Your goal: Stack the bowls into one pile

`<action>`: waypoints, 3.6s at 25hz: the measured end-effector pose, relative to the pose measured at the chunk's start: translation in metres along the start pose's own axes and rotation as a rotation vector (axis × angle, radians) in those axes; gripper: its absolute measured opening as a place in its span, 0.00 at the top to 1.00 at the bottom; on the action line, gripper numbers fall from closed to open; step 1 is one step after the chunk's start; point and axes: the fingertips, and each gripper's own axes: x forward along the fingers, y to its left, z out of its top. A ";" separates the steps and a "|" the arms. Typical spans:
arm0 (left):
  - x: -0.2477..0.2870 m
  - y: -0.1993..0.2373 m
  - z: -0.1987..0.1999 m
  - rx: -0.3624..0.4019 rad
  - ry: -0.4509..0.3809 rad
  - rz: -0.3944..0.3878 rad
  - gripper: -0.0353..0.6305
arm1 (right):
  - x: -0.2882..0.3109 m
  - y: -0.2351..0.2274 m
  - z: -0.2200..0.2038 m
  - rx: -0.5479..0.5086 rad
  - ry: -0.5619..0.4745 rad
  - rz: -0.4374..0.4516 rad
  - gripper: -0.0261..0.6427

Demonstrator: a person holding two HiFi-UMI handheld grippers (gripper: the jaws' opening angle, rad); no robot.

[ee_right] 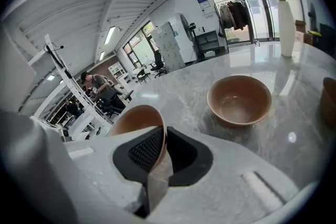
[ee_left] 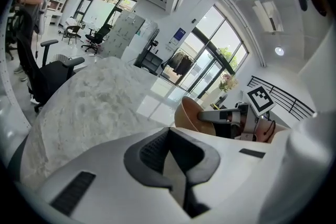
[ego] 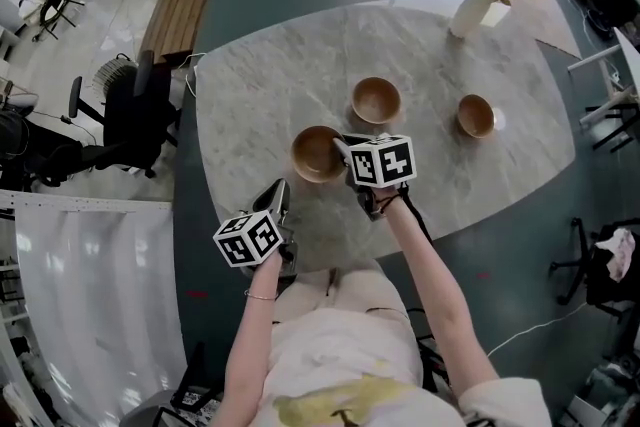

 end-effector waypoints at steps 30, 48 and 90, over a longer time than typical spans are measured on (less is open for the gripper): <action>0.081 -0.076 0.025 0.028 -0.016 -0.026 0.95 | -0.058 -0.144 0.093 0.213 -0.236 -0.206 0.92; 0.113 -0.093 0.014 0.024 0.030 -0.015 0.95 | -0.043 -0.176 0.078 0.105 -0.119 -0.261 0.92; 0.110 -0.132 0.016 0.061 -0.057 0.010 0.95 | -0.087 -0.160 0.073 -0.124 -0.175 -0.159 0.94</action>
